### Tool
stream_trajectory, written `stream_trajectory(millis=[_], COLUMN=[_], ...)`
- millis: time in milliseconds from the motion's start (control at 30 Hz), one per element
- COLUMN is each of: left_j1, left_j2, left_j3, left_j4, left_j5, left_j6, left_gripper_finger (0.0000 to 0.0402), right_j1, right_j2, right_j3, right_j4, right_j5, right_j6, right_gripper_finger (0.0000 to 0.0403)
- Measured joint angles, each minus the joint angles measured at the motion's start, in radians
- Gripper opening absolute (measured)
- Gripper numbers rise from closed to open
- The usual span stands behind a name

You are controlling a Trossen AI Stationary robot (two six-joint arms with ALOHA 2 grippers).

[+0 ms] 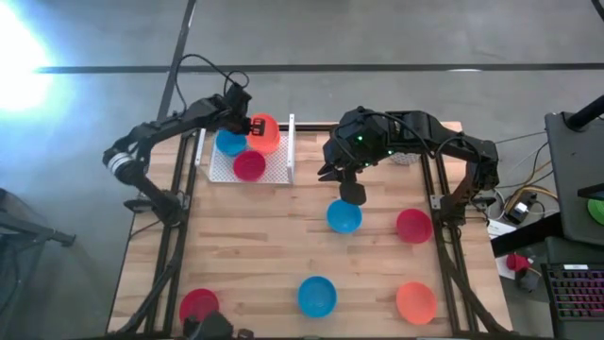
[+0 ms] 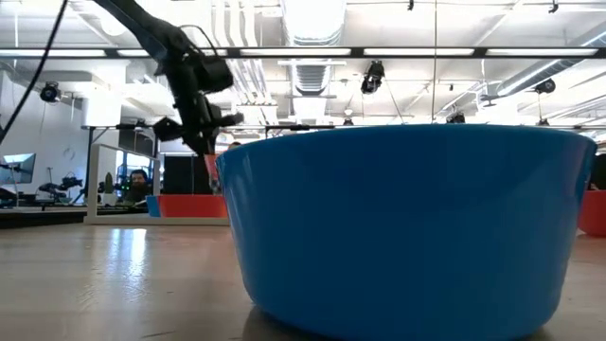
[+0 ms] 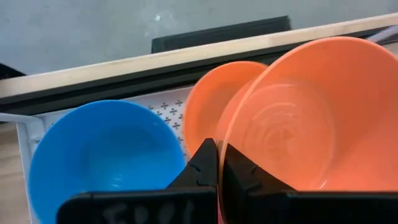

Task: Pick & Place Mini bowls
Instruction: Stack the top orange bowl on the orange bowl on the shelf

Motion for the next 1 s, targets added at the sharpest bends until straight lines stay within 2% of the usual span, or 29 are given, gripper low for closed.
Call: stream_trajectory(millis=[300, 700, 1000], left_j1=[0.007, 0.010, 0.010], left_j2=[0.069, 0.115, 0.116], left_j3=[0.000, 0.000, 0.000], left_j4=[0.058, 0.058, 0.059], left_j5=[0.007, -0.034, -0.034], left_j6=[-0.001, 0.004, 0.008], left_gripper_finger=[0.0000, 0.0000, 0.0028], right_j1=[0.000, 0.000, 0.000], right_j2=[0.000, 0.000, 0.000], right_j3=[0.000, 0.000, 0.000], right_j4=[0.000, 0.000, 0.001], right_j5=[0.000, 0.000, 0.000], right_j6=[0.000, 0.000, 0.000], right_gripper_finger=[0.0063, 0.0063, 0.0063])
